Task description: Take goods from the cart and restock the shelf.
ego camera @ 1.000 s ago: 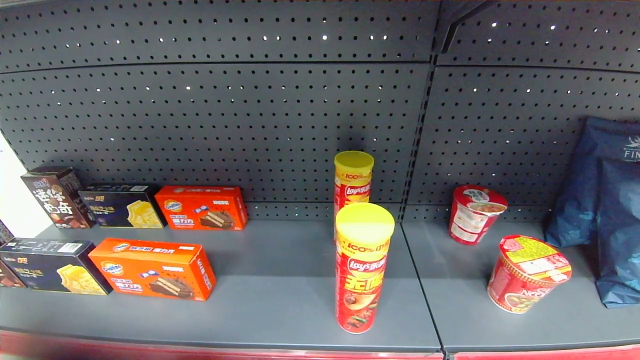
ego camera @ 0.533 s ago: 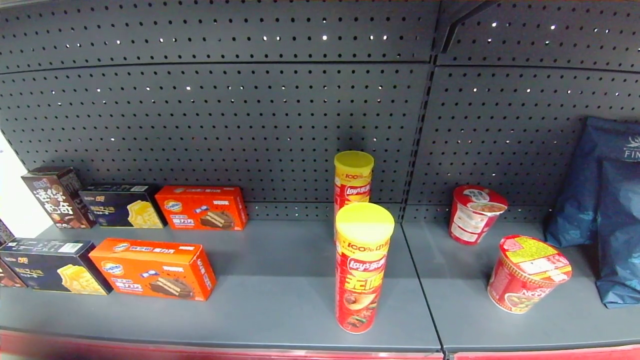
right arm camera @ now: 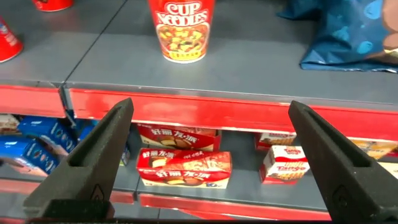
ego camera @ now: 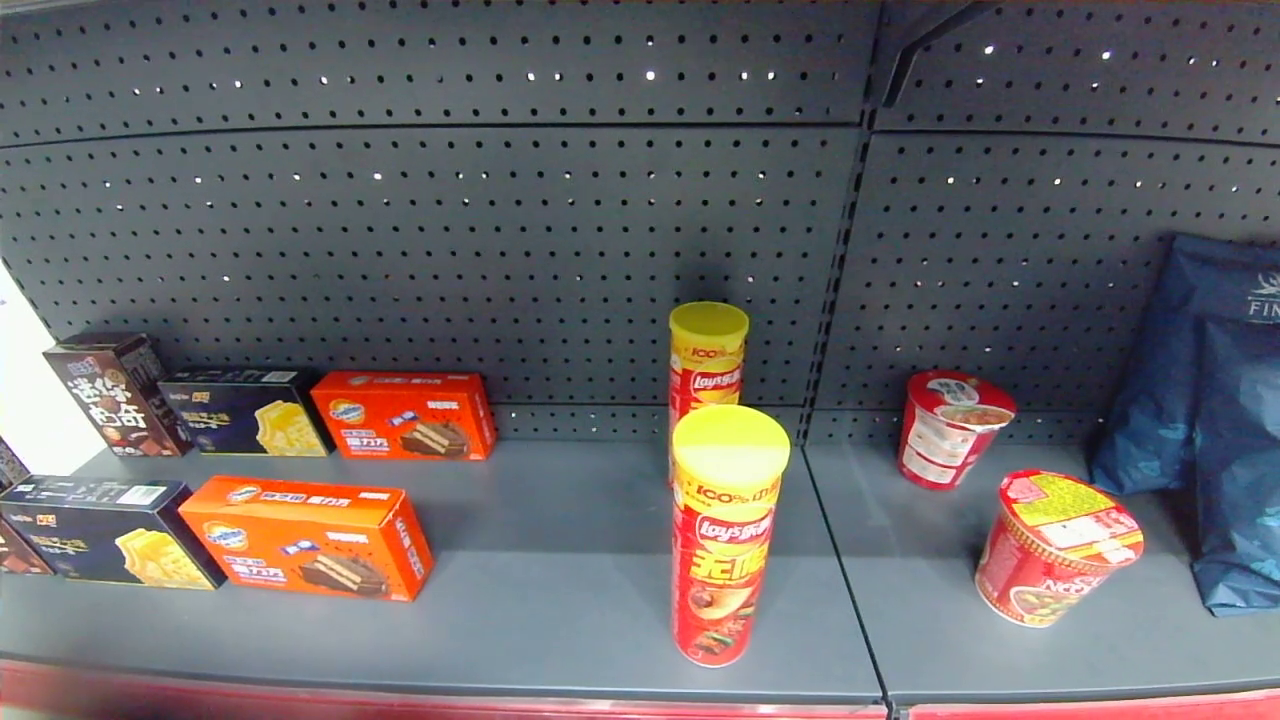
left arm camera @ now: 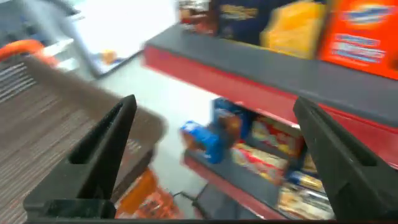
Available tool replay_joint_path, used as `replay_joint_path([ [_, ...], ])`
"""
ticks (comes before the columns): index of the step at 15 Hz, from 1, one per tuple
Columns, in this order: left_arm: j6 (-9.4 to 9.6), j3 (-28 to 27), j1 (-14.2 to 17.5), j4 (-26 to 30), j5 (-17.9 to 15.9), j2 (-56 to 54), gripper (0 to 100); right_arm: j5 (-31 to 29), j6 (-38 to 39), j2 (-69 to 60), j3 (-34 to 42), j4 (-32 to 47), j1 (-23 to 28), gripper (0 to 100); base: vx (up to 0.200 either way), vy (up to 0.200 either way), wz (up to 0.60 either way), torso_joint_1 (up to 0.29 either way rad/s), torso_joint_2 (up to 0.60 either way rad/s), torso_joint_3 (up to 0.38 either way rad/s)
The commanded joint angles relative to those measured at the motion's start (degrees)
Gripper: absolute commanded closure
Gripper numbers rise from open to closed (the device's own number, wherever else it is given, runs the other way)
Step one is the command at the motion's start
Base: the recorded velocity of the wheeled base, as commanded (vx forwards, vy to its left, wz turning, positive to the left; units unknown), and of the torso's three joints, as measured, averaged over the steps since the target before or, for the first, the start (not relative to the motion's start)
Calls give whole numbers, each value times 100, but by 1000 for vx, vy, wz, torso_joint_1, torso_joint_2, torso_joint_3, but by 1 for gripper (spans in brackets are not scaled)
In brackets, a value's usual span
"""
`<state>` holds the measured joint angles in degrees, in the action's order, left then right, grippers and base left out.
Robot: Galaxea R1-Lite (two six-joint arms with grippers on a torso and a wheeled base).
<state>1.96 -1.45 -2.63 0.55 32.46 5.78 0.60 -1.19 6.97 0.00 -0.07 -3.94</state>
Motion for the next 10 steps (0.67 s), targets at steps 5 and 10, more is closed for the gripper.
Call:
replay_joint_path([
  [5,-812,145,-132,-336,-1497,-50,0,2,5,-135,0,-19,-424,0,0,0,0,0,0,0],
  [10,-864,145,-132,-327,-2069,-50,0,-7,49,-135,0,-19,-424,0,0,0,0,0,0,0],
])
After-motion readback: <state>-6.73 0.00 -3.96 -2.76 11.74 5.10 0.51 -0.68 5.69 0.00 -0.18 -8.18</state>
